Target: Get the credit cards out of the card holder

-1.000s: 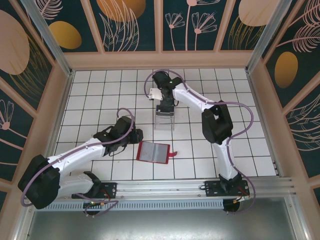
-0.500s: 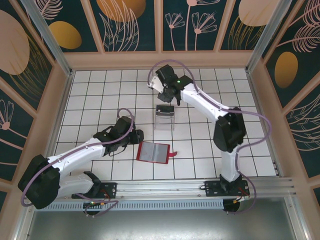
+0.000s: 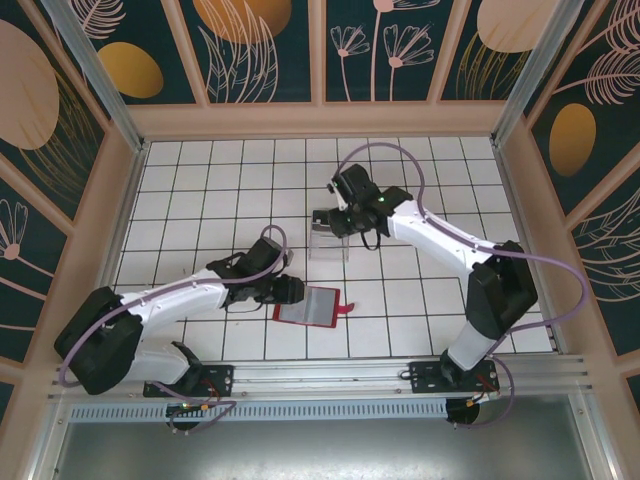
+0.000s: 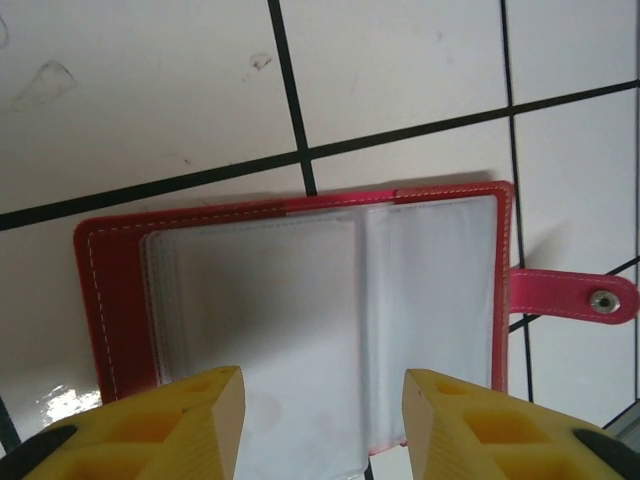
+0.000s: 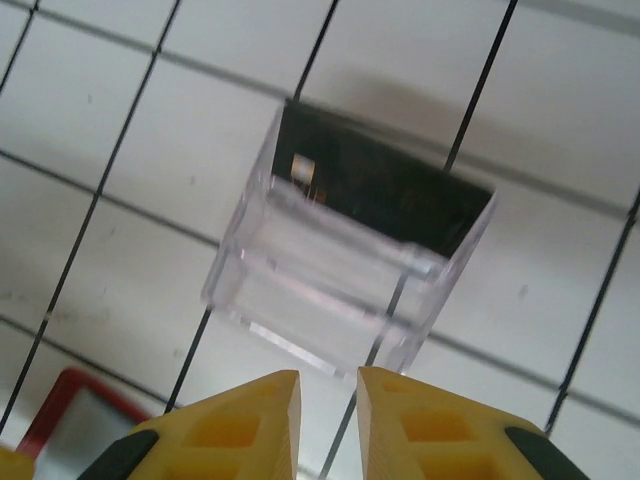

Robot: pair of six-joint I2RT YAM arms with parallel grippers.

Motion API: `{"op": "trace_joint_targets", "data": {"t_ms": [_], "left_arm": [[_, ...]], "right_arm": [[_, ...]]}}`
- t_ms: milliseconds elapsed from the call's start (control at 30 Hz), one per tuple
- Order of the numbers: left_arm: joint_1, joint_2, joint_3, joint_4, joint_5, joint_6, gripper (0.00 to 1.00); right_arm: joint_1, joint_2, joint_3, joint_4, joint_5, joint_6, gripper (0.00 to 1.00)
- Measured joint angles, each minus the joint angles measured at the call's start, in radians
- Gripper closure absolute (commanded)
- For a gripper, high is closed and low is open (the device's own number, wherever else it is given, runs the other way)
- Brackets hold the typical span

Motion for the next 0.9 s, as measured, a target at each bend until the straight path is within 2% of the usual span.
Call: {"op": "trace_joint_targets", "data": {"t_ms": [300,900], "left_arm": [[-0.024,0.071,0.026,-0.042,-0.007,0.000,0.52],[-0.052,0.133,0.057,-0.018,0.019,-0.019,0.52]], "right_arm": [[0.010,-0.062,-0.100,0.034,-0.045,0.117,0.77],[0.016,-0.080,-0.186,0.116,-0.116,0.177,0.76]]}}
